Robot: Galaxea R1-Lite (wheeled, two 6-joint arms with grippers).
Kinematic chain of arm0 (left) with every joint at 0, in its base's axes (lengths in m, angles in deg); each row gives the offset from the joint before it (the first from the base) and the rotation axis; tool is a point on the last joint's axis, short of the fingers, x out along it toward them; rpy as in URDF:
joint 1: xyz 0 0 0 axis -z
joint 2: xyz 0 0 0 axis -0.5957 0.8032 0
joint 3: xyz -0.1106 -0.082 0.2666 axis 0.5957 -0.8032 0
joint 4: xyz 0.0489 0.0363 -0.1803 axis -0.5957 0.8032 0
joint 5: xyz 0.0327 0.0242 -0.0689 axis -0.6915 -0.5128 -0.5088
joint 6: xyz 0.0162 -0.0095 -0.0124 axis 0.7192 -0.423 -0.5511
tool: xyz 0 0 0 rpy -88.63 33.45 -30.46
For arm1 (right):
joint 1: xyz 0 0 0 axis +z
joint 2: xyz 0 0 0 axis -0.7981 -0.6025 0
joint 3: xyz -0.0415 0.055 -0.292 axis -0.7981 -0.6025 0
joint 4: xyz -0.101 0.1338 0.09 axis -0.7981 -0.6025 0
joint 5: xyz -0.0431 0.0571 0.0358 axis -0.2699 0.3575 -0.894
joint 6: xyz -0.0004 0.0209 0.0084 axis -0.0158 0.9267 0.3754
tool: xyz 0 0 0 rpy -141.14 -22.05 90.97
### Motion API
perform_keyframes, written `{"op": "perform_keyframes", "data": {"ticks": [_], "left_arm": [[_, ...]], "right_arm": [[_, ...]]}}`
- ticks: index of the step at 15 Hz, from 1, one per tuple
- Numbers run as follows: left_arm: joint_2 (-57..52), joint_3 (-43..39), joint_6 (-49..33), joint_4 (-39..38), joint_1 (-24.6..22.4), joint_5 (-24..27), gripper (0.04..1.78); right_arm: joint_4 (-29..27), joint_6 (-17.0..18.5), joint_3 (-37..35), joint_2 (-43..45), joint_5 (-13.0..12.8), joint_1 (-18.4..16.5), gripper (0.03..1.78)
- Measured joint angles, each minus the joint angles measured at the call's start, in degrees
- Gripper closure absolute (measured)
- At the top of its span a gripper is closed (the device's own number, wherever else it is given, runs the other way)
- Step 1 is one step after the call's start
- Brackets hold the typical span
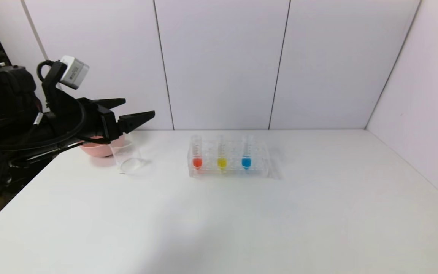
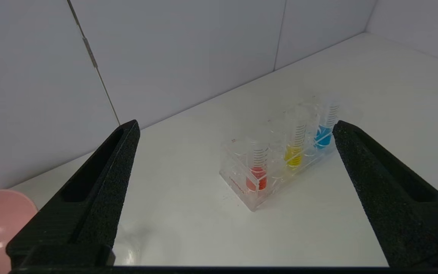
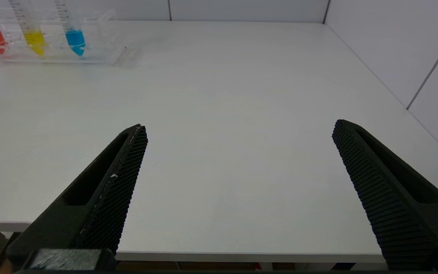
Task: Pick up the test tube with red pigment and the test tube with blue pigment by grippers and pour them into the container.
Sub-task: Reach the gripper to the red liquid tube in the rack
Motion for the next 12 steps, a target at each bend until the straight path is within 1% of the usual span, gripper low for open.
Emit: {"op": "perform_keyframes", "data": {"ticks": [2, 4, 9, 12], "left_arm": [[4.11, 0.91, 0.02, -3.00, 1.10, 0.22, 0.05], [7.56, 1.66, 0.02, -5.90, 1.99, 1.91, 0.05], [13.74, 2.02, 0.16, -9.29, 2.47, 12.91, 0.05], [17.07, 1.94, 0.50, -13.23, 2.50, 17.81, 0.05]], "right_arm": [[0.02, -0.02, 0.00, 0.00, 0.00, 0.00, 0.04], [0.02, -0.02, 0.00, 0.00, 0.00, 0.02, 0.04], [0.02, -0.02, 0.00, 0.00, 0.00, -0.02, 0.04], [0.02, 0.00, 0.00, 0.00, 0.00, 0.00, 0.04]]}}
